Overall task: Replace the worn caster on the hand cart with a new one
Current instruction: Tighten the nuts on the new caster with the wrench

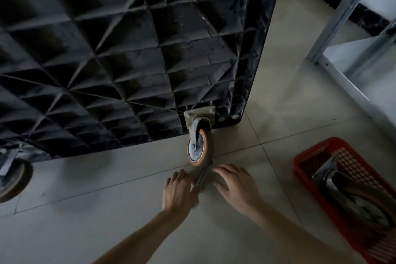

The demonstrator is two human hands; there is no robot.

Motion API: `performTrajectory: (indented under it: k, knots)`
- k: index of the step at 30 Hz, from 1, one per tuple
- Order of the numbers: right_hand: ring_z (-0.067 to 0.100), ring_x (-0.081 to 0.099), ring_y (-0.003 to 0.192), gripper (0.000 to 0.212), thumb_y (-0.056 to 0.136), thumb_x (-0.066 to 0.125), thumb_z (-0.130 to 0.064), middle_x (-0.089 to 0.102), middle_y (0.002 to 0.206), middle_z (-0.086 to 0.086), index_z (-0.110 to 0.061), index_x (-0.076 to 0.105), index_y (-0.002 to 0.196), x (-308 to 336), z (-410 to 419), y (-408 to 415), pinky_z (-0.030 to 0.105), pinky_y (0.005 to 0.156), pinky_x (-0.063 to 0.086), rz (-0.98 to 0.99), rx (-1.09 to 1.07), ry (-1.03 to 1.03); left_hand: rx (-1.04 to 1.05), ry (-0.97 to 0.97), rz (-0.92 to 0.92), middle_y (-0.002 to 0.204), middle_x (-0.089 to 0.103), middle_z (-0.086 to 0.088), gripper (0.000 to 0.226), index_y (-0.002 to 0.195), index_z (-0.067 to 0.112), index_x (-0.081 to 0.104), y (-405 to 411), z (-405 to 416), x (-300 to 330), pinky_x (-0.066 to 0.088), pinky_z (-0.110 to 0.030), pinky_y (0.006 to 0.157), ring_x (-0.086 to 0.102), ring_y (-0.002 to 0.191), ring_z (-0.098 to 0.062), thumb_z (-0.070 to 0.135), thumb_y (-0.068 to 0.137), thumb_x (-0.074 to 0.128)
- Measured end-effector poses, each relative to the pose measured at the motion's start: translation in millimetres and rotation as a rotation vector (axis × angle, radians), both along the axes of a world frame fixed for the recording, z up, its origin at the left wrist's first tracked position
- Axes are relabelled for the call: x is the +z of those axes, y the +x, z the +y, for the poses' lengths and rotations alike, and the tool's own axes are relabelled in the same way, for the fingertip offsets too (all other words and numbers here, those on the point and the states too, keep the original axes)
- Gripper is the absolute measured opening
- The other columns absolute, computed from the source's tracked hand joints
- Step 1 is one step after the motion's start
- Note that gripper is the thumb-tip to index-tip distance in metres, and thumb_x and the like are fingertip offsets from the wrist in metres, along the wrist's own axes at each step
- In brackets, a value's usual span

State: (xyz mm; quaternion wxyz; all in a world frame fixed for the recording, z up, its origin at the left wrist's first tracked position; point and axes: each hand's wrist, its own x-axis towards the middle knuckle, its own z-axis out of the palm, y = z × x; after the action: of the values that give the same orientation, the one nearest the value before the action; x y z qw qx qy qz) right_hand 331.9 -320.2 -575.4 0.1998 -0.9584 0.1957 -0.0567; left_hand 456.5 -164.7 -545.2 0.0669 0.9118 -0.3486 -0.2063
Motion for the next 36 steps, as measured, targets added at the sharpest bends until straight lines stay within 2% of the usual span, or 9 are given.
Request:
performTrajectory:
  k: [6, 11, 15, 20, 23, 25, 29, 31, 36]
  knots:
    - [0.013, 0.064, 0.107, 0.036, 0.089, 0.053, -0.048, 0.065, 0.118, -0.017, -0.033, 0.066, 0.119, -6, 6, -4, 0.032, 0.084, 0.051, -0.021, -0.061, 0.010, -0.009, 0.113, 0.043, 0.114, 0.059, 0.000, 0.029, 0.098, 0.024, 0.072, 6, -10, -4, 0.041, -0.033, 0.095, 0.053, 0.116, -0.022, 0.049, 0.094, 0.059]
    - [0.012, 0.066, 0.100, 0.033, 0.092, 0.057, -0.048, 0.068, 0.114, -0.015, -0.030, 0.069, 0.116, 1, 7, -13, 0.029, 0.079, 0.051, -0.076, -0.181, 0.058, 0.084, 0.049, 0.225, 0.102, 0.067, 0.000, 0.025, 0.090, 0.021, 0.072, -1, -12, 3, 0.049, -0.032, 0.075, 0.066, 0.098, -0.023, 0.045, 0.093, 0.063]
    - [0.010, 0.066, 0.097, 0.030, 0.096, 0.056, -0.051, 0.066, 0.108, -0.016, -0.027, 0.071, 0.107, 17, 4, -13, 0.027, 0.076, 0.050, -0.121, -0.297, 0.236, 0.259, -0.144, 0.303, 0.076, 0.066, 0.006, 0.025, 0.068, 0.025, 0.063, -15, -16, 11, 0.048, -0.030, 0.063, 0.066, 0.077, -0.019, 0.038, 0.089, 0.069]
    - [-0.004, 0.062, 0.088, 0.031, 0.090, 0.062, -0.058, 0.066, 0.098, -0.019, -0.028, 0.066, 0.097, 42, 4, -12, 0.024, 0.071, 0.049, -0.271, -0.470, 0.374, 0.360, -0.471, 0.356, 0.067, 0.068, 0.008, 0.018, 0.074, 0.022, 0.070, -25, -33, 39, 0.047, -0.028, 0.063, 0.063, 0.067, -0.009, 0.030, 0.088, 0.075]
    - [0.001, 0.069, 0.080, 0.021, 0.097, 0.065, -0.039, 0.074, 0.084, -0.009, -0.020, 0.068, 0.088, 72, -3, -2, 0.029, 0.071, 0.053, -0.388, -0.449, 0.654, 0.314, -0.613, 0.419, 0.067, 0.069, 0.005, 0.016, 0.075, 0.025, 0.070, -30, -47, 62, 0.047, -0.021, 0.056, 0.062, 0.057, -0.005, 0.029, 0.089, 0.076]
    - [0.008, 0.071, 0.079, 0.026, 0.099, 0.063, -0.038, 0.074, 0.081, -0.003, -0.015, 0.069, 0.089, 96, -13, 3, 0.034, 0.072, 0.056, -0.479, -0.423, 0.706, 0.276, -0.682, 0.460, 0.064, 0.069, 0.000, 0.015, 0.076, 0.025, 0.071, -32, -58, 83, 0.046, -0.019, 0.055, 0.063, 0.054, -0.008, 0.026, 0.090, 0.075]
    - [0.008, 0.057, 0.063, 0.031, 0.099, 0.061, -0.039, 0.062, 0.067, 0.004, -0.012, 0.064, 0.084, 156, -36, 10, 0.028, 0.061, 0.043, -0.618, -0.351, 0.692, 0.144, -0.806, 0.360, 0.073, 0.068, 0.010, 0.004, 0.084, 0.026, 0.077, -16, -79, 133, 0.047, -0.015, 0.063, 0.065, 0.068, -0.007, 0.024, 0.087, 0.079]
    - [0.006, 0.051, 0.060, 0.024, 0.101, 0.061, -0.032, 0.059, 0.064, -0.001, -0.013, 0.065, 0.086, 192, -49, 12, 0.022, 0.056, 0.038, -0.684, -0.300, 0.609, 0.042, -0.873, 0.205, 0.086, 0.068, 0.016, 0.014, 0.091, 0.031, 0.074, 2, -83, 162, 0.045, -0.010, 0.071, 0.065, 0.079, -0.002, 0.023, 0.083, 0.082]
    - [0.007, 0.068, 0.072, 0.020, 0.102, 0.059, -0.025, 0.072, 0.082, 0.001, -0.009, 0.071, 0.106, 279, -79, 15, 0.020, 0.062, 0.051, -0.759, -0.160, 0.419, -0.112, -1.043, -0.166, 0.101, 0.066, 0.014, 0.028, 0.110, 0.022, 0.073, 47, -76, 261, 0.049, -0.015, 0.081, 0.063, 0.094, 0.001, 0.029, 0.085, 0.080]
